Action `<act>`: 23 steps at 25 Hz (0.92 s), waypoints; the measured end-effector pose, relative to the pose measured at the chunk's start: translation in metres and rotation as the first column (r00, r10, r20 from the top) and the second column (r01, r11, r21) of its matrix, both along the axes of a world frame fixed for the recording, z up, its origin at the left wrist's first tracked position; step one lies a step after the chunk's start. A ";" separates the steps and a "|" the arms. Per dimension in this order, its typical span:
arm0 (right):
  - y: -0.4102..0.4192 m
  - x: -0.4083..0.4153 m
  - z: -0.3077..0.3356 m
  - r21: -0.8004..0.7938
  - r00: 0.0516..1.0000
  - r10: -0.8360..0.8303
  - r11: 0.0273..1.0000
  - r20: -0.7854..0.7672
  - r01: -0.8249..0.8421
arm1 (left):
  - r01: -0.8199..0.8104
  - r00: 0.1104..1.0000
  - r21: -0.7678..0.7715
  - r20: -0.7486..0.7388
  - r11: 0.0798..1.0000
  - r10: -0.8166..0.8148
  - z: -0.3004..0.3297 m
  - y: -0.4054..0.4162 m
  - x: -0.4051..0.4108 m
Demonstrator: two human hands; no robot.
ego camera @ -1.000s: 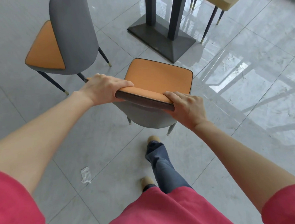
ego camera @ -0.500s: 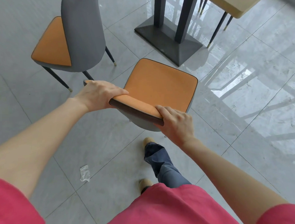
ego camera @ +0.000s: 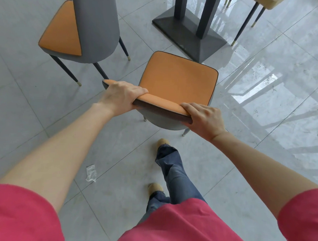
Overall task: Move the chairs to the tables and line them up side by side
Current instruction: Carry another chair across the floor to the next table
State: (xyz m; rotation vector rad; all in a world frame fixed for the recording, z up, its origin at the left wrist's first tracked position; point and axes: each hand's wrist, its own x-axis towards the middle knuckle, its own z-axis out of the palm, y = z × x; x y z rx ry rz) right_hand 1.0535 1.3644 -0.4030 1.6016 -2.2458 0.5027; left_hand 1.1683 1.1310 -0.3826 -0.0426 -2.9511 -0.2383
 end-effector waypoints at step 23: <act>-0.086 -0.074 -0.001 -0.140 0.997 -0.074 0.987 -0.007 0.072 | 0.068 0.995 -0.101 -0.068 0.993 -0.075 0.012 -0.091 -0.093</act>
